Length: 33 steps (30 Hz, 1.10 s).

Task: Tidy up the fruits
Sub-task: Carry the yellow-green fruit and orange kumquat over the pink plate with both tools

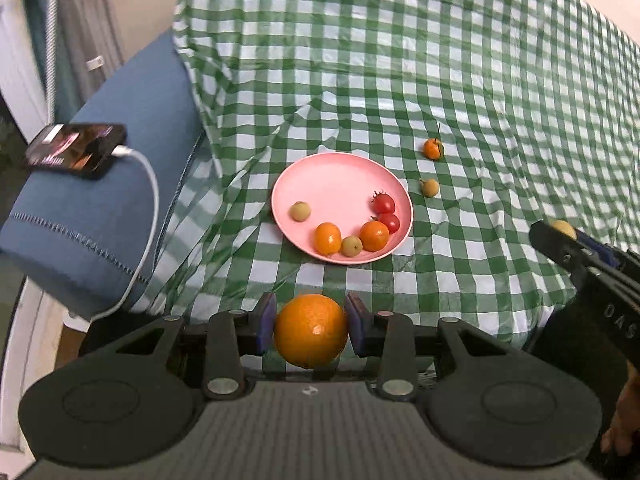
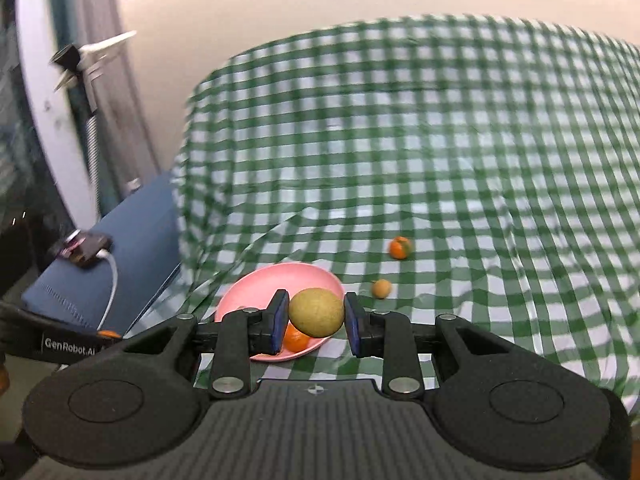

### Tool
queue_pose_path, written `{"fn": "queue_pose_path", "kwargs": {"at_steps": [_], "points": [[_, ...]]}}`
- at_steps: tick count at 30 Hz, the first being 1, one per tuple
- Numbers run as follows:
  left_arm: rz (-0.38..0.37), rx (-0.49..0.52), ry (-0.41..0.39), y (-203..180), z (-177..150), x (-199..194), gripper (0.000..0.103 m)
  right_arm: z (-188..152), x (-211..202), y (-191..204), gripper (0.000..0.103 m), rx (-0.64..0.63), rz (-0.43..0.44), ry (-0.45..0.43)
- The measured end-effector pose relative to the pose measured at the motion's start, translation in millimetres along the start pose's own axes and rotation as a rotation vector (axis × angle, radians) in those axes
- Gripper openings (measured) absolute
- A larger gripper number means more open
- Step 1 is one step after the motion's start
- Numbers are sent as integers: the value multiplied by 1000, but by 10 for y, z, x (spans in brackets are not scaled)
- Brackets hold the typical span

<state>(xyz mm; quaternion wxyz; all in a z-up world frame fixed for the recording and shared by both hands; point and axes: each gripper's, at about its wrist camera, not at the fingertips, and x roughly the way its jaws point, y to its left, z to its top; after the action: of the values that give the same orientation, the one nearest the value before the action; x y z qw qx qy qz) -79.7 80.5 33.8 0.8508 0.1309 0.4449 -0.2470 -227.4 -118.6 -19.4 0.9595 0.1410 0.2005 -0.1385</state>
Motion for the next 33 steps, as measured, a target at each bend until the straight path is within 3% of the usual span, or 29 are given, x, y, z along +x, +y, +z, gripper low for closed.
{"fn": "queue_pose_path", "kwargs": {"at_steps": [11, 33], "points": [[-12, -29, -74, 194, -136, -237, 41, 20, -91, 269, 31, -95, 3, 6], [-4, -56, -60, 276, -85, -152, 41, -27, 32, 227, 31, -115, 6, 40]]}}
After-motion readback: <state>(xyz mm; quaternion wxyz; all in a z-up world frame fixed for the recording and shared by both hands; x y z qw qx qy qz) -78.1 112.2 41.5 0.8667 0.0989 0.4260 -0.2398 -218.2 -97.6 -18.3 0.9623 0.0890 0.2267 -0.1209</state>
